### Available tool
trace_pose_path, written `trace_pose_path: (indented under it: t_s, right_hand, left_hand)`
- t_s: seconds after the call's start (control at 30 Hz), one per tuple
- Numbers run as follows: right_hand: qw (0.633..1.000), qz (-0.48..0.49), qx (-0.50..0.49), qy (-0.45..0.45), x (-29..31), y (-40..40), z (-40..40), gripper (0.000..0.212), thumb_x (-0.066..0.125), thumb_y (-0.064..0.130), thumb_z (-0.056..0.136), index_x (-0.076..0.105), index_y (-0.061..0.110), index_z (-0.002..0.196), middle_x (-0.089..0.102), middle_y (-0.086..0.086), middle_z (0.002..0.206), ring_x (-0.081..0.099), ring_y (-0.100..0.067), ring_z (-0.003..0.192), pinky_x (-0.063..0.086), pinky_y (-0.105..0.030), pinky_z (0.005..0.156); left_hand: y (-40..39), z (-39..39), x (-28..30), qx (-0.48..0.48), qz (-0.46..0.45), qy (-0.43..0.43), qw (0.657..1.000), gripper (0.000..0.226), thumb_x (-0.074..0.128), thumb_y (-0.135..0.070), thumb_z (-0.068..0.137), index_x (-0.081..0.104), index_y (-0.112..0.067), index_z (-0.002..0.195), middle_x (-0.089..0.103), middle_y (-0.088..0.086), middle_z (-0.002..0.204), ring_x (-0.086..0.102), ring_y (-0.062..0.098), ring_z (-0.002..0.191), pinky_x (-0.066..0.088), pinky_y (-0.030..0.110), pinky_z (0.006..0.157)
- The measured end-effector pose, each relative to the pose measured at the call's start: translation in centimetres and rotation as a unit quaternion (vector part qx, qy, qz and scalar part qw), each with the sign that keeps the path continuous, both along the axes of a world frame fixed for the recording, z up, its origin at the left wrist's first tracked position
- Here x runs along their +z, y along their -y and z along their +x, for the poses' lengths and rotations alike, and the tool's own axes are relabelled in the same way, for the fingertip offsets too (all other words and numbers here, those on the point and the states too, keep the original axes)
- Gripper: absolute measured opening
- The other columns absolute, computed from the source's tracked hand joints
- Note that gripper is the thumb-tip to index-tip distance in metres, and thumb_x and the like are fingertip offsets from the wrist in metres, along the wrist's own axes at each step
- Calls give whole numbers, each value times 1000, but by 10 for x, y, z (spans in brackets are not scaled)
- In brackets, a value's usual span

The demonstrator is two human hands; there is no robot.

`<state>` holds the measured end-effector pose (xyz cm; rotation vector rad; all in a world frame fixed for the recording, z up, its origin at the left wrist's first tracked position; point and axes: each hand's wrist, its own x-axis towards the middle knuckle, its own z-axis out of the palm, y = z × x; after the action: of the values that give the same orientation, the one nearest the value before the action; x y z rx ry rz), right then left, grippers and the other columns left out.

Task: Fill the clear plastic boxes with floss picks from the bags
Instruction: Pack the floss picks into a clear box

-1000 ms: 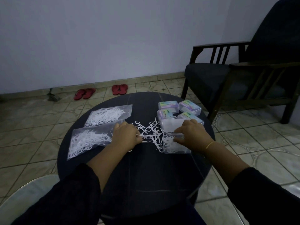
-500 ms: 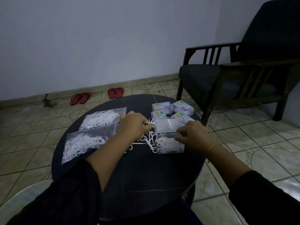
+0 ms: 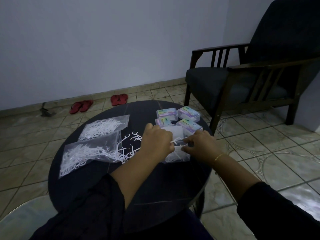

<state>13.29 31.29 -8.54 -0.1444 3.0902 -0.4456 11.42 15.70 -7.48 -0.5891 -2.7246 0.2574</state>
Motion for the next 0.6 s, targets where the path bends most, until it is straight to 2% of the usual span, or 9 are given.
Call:
trace_pose_path:
  t_s: [0.1, 0.2, 0.27, 0.33, 0.43, 0.5, 0.6]
  right_hand:
    - [1000, 3, -14, -4, -2, -1, 1, 31, 57, 44, 90, 65, 24, 111, 57, -2, 108, 47, -17, 103, 45, -34, 93]
    - [999, -20, -24, -19, -6, -2, 1, 24, 61, 40, 88, 66, 23, 104, 58, 1, 103, 48, -14, 101, 45, -32, 91]
    - [999, -31, -30, -22, -8, -2, 0, 20, 64, 39, 86, 64, 24, 100, 59, 3, 101, 49, -14, 101, 47, -32, 90]
    - [998, -35, -36, -25, -8, -1, -1, 19, 65, 37, 85, 61, 26, 99, 59, 3, 104, 49, -14, 101, 47, -32, 90]
    - [999, -31, -28, -28, -7, 3, -2, 32, 61, 40, 87, 58, 26, 116, 55, 1, 115, 46, -17, 110, 43, -33, 95]
    - [999, -5, -18, -25, -7, 7, -4, 42, 57, 41, 88, 52, 28, 128, 50, -1, 125, 41, -20, 119, 38, -35, 99]
    - [998, 50, -11, -21, -6, 10, -8, 42, 52, 38, 91, 51, 30, 132, 46, -3, 130, 37, -24, 124, 35, -37, 101]
  left_hand:
    - [-6, 0, -8, -12, 8, 24, 1000, 32, 51, -49, 89, 69, -27, 105, 68, -4, 96, 54, 17, 97, 29, 35, 84]
    - [0, -3, -11, -16, 59, 77, 995, 43, 55, -59, 85, 64, -33, 119, 66, -7, 112, 52, 16, 109, 29, 35, 90]
    - [10, -4, -12, -13, 106, 102, 989, 47, 57, -59, 83, 62, -33, 123, 64, -9, 119, 50, 14, 112, 28, 34, 91]
    - [23, -5, -12, -10, 154, 107, 982, 40, 57, -52, 86, 63, -32, 120, 63, -10, 120, 49, 14, 112, 27, 33, 90]
    - [41, -6, -12, 14, 188, 109, 976, 28, 53, -36, 89, 66, -32, 114, 62, -11, 120, 49, 14, 111, 27, 33, 91]
    - [49, -8, -12, 32, 181, 127, 975, 29, 51, -29, 90, 65, -34, 115, 62, -11, 121, 48, 16, 112, 28, 34, 94]
    - [54, -10, -14, 44, 153, 150, 976, 34, 48, -25, 92, 61, -37, 121, 63, -7, 120, 47, 17, 115, 28, 36, 100]
